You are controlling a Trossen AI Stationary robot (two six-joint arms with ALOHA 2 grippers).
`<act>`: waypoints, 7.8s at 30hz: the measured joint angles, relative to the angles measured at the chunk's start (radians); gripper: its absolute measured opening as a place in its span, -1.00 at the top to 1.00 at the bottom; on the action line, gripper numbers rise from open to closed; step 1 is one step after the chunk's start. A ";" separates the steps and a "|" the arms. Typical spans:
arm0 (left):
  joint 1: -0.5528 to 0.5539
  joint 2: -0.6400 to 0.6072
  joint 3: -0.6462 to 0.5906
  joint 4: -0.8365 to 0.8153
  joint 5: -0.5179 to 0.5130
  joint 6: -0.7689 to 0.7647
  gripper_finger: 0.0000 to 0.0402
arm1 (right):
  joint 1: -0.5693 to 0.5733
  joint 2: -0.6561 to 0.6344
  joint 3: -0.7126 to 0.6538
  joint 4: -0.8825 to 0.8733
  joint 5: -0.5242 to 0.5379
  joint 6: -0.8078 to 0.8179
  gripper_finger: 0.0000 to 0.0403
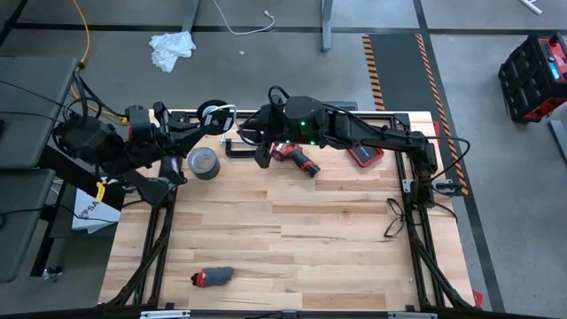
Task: Coil cords
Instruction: Coil the white cable wire into the black spool
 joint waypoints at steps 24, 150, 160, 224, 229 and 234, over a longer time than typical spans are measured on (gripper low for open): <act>0.004 0.028 0.000 0.312 0.048 -0.416 1.00 | 0.193 0.029 0.000 0.355 0.060 -0.100 1.00; 0.093 0.137 0.001 0.222 0.543 -1.205 1.00 | 0.171 0.053 0.000 0.591 -0.193 -0.177 1.00; 0.080 0.137 0.001 0.200 0.583 -1.231 1.00 | 0.163 0.053 0.000 0.592 -0.185 -0.177 1.00; 0.010 0.037 0.208 -1.138 0.330 -0.757 1.00 | 0.065 0.029 0.000 0.172 -0.082 -0.097 1.00; 0.009 0.048 0.220 -1.244 0.361 -0.766 1.00 | 0.062 0.029 0.000 0.136 -0.077 -0.093 1.00; 0.009 0.049 0.220 -1.206 0.375 -0.760 1.00 | 0.062 0.029 0.000 -0.030 -0.109 -0.066 1.00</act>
